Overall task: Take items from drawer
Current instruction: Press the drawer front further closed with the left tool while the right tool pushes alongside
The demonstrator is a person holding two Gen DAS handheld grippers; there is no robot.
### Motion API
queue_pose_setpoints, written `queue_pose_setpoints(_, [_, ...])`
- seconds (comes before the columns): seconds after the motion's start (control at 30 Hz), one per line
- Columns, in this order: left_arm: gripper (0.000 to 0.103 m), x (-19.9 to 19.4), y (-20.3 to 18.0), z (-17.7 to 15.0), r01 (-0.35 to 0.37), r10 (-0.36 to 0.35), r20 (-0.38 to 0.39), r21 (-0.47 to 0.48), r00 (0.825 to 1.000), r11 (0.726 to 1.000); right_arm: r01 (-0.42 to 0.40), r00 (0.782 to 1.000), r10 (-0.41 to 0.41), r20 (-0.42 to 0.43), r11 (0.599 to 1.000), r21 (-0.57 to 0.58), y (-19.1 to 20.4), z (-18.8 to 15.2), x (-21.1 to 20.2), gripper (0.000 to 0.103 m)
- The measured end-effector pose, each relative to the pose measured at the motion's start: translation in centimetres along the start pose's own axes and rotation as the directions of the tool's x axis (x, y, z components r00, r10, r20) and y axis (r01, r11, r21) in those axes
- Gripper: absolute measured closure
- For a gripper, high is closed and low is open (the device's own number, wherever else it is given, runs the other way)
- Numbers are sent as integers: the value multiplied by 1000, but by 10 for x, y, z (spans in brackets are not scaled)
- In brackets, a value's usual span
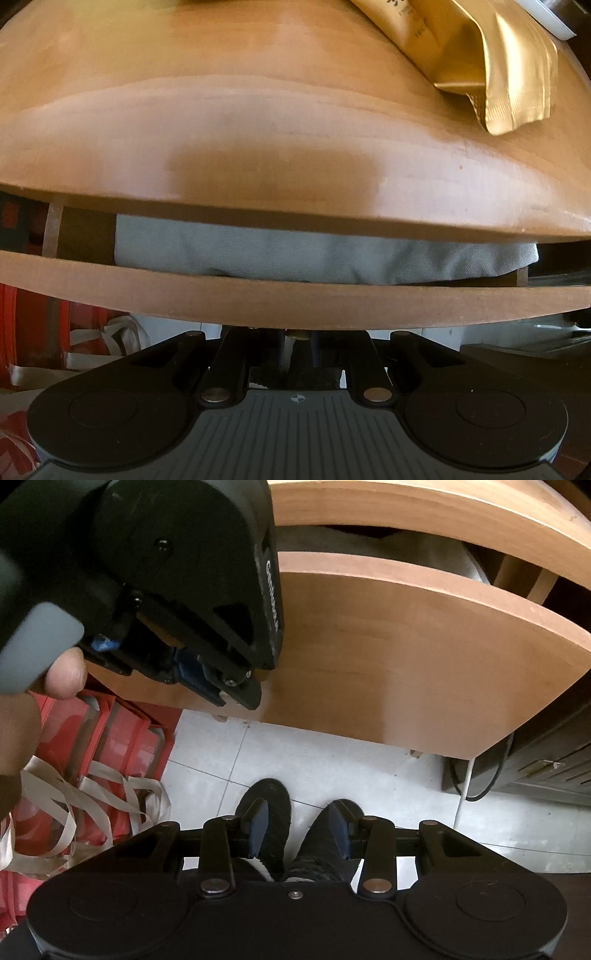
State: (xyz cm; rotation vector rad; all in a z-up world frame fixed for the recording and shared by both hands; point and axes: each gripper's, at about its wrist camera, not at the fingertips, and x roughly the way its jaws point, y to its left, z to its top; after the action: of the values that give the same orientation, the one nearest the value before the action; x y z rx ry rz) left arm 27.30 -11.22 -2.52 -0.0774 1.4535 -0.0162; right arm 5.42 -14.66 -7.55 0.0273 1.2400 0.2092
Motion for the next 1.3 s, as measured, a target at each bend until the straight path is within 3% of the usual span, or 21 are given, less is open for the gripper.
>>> queue_pose_setpoints(0.33, [89, -4, 5, -16, 8, -8, -8, -7, 1000, 1000, -1, 1000, 1, 7, 1000, -13, 11, 5, 9, 66])
queue_pose_setpoints(0.47, [89, -5, 7, -23, 6, -6, -14, -6, 1000, 1000, 21, 1000, -21, 10, 999, 31, 5, -7, -15, 66])
queue_pose_setpoints(0.87, [90, -12, 11, -49, -8, 7, -18, -22, 1000, 1000, 19, 1000, -19, 15, 1000, 22, 14, 2, 3, 66])
queue_pose_setpoints(1.1, [89, -17, 12, -63, -19, 20, 17, -7, 1000, 1000, 40, 999, -43, 23, 993, 108, 19, -12, -5, 66])
queue_pose_setpoints(1.3, [89, -21, 15, -77, -22, 22, 20, -5, 1000, 1000, 17, 1000, -18, 20, 999, 37, 9, -1, 4, 66])
